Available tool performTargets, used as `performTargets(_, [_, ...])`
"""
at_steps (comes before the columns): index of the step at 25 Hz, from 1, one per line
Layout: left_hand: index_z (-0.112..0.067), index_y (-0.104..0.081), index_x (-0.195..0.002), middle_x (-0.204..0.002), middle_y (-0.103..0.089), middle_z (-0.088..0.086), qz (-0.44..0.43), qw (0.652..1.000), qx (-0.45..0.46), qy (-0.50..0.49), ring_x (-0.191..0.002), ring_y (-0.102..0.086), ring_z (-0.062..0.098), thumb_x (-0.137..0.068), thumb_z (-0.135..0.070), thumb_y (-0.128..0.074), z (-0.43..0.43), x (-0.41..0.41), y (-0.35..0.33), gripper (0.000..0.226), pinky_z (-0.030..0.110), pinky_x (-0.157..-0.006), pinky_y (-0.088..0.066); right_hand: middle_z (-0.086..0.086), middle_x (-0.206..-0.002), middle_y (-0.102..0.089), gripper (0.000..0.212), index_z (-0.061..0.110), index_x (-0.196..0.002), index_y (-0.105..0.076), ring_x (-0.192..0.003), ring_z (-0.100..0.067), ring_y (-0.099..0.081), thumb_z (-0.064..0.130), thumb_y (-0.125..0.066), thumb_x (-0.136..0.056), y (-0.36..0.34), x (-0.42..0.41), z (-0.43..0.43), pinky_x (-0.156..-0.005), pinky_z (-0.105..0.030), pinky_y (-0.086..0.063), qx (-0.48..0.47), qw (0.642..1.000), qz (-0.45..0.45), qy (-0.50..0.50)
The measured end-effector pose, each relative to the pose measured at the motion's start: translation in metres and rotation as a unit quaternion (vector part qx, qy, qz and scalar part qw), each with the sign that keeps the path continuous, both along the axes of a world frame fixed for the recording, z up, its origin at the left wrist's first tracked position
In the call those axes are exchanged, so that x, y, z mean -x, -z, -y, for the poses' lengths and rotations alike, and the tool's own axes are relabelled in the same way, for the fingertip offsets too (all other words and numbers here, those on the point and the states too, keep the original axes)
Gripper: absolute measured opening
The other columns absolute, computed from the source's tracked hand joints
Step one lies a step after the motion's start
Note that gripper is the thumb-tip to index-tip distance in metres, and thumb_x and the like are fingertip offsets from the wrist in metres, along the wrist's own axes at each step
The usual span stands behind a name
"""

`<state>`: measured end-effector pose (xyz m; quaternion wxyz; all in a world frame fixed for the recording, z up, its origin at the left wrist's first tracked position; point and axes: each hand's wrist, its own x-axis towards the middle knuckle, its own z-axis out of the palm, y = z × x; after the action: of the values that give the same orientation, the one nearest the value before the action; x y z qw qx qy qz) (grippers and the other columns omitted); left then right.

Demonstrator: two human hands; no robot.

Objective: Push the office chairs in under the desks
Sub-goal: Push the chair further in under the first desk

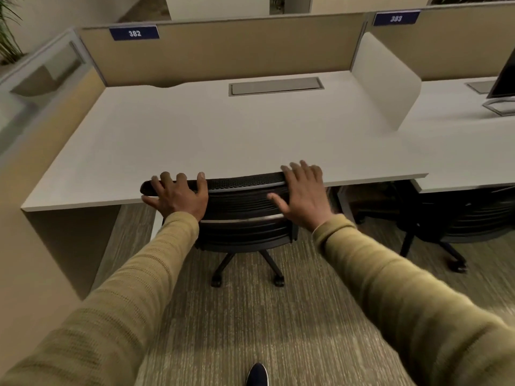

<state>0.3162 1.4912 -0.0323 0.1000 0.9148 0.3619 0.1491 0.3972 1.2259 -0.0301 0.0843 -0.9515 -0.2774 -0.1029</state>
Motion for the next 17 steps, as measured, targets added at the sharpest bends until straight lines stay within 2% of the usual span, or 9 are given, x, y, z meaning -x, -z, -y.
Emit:
performTargets(2, [-0.015,-0.051,-0.138,-0.157,-0.031,0.016,0.017,0.999,0.000,0.032,-0.150,-0.011,0.034,-0.091,-0.069,-0.021,0.032,0.008,0.007,0.078,0.070,-0.114,-0.005,-0.013,-0.167,-0.015,0.087,0.016,-0.159,-0.020,-0.155,-0.032,-0.008,0.070,-0.039,-0.093,0.010,0.024,0.024,-0.125,-0.054,-0.005,-0.029,0.999,-0.006,-0.023])
performTargets(4, [-0.018,-0.027,-0.156,-0.167,-0.009,0.015,0.015,0.997,-0.017,0.069,-0.154,0.003,0.034,-0.090,-0.074,-0.018,0.074,0.016,0.017,0.087,0.066,-0.116,0.004,-0.009,-0.169,0.001,0.088,0.020,-0.161,-0.009,-0.156,-0.028,0.005,0.070,-0.035,-0.094,0.016,0.038,0.054,-0.125,-0.054,-0.002,-0.041,0.998,-0.032,-0.035])
performTargets(6, [-0.021,-0.008,-0.160,-0.168,0.007,0.013,0.011,0.995,-0.034,0.097,-0.153,0.011,0.035,-0.089,-0.075,-0.019,0.123,0.022,0.026,0.090,0.064,-0.117,0.009,-0.010,-0.169,0.003,0.088,0.020,-0.161,-0.005,-0.155,-0.029,0.005,0.070,-0.032,-0.094,0.022,0.047,0.095,-0.125,-0.055,-0.005,-0.043,0.997,-0.056,-0.036])
performTargets(8, [-0.024,0.001,-0.160,-0.167,0.015,0.012,0.008,0.993,-0.034,0.115,-0.153,0.013,0.035,-0.088,-0.075,-0.021,0.172,0.025,0.035,0.091,0.064,-0.118,0.009,-0.011,-0.169,0.002,0.088,0.020,-0.161,-0.005,-0.156,-0.029,0.004,0.071,-0.030,-0.094,0.026,0.054,0.143,-0.125,-0.056,-0.006,-0.047,0.996,-0.076,-0.030])
performTargets(12, [-0.028,0.010,-0.159,-0.165,0.023,0.009,-0.031,0.987,-0.033,0.153,-0.152,0.017,0.033,-0.087,-0.075,-0.021,0.283,0.028,0.053,0.091,0.063,-0.119,0.009,-0.011,-0.168,0.009,0.087,0.020,-0.161,0.000,-0.155,-0.028,0.008,0.072,-0.026,-0.096,0.034,0.064,0.253,-0.125,-0.053,-0.003,-0.029,0.997,-0.076,-0.015])
performTargets(17, [-0.029,0.012,-0.159,-0.164,0.026,0.006,-0.062,0.972,-0.013,0.228,-0.152,0.021,0.030,-0.087,-0.076,-0.018,0.415,0.003,0.063,0.091,0.060,-0.119,0.013,-0.012,-0.168,0.006,0.088,0.020,-0.161,0.001,-0.155,-0.029,0.006,0.073,-0.022,-0.095,0.031,0.059,0.372,-0.125,-0.053,-0.003,-0.021,0.997,-0.072,0.016])
